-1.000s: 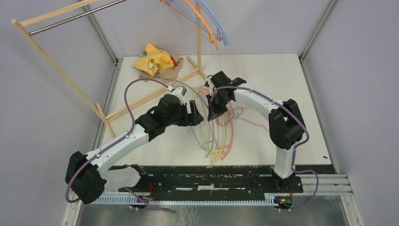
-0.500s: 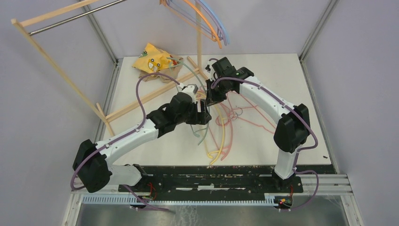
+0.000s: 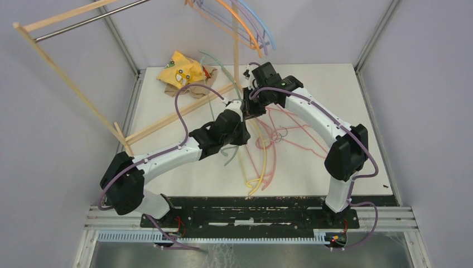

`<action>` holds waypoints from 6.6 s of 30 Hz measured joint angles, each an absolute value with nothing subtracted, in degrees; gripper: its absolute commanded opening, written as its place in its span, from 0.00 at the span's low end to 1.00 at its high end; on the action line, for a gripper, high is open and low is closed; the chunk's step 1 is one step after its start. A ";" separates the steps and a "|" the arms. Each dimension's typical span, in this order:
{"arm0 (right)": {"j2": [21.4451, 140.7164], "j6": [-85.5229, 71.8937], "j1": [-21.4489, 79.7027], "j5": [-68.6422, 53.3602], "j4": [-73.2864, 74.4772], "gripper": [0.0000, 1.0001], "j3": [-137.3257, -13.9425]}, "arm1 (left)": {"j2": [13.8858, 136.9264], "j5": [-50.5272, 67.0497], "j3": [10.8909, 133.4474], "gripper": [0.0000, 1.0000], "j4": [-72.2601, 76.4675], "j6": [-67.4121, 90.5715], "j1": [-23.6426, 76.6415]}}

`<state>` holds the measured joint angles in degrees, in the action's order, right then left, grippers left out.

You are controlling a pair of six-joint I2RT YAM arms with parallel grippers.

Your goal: Organize the hangers

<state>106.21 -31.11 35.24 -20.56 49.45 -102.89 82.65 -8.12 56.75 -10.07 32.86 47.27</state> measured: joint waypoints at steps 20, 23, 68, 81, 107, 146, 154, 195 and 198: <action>77.60 -20.27 34.89 -2.24 57.25 0.95 -84.31 | 75.50 -18.22 50.83 0.03 -21.89 31.92 40.45; 72.49 -19.31 34.15 3.49 57.78 0.96 -81.84 | 71.42 -18.61 53.28 0.03 -22.24 31.92 40.18; 87.68 -15.09 22.72 5.76 56.21 0.96 -89.95 | 100.42 -7.60 104.09 0.03 4.75 38.35 25.71; 88.05 -15.09 21.80 3.99 56.27 0.95 -90.43 | 105.75 -13.78 112.20 0.03 -0.99 41.67 25.45; 88.05 -15.11 20.86 2.13 56.18 0.99 -89.76 | 113.73 -3.66 125.80 0.99 -13.19 45.45 23.66; 106.87 -20.78 29.08 -19.42 39.16 0.53 -69.41 | 73.25 6.35 55.96 0.92 -16.27 33.47 23.86; 109.38 -22.39 28.93 -22.65 34.83 0.28 -68.88 | 73.01 6.55 55.99 0.86 -17.26 33.12 26.55; 97.34 -31.64 29.43 -16.75 44.51 0.00 -89.78 | 89.10 -20.91 63.94 0.04 -14.94 27.55 56.71; 97.34 -31.48 29.47 -16.84 44.56 0.13 -89.78 | 89.10 -21.54 63.29 0.03 -13.93 26.76 56.86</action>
<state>97.34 -31.48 29.47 -16.84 44.56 -89.78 89.10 -21.54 63.29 -13.93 26.76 56.86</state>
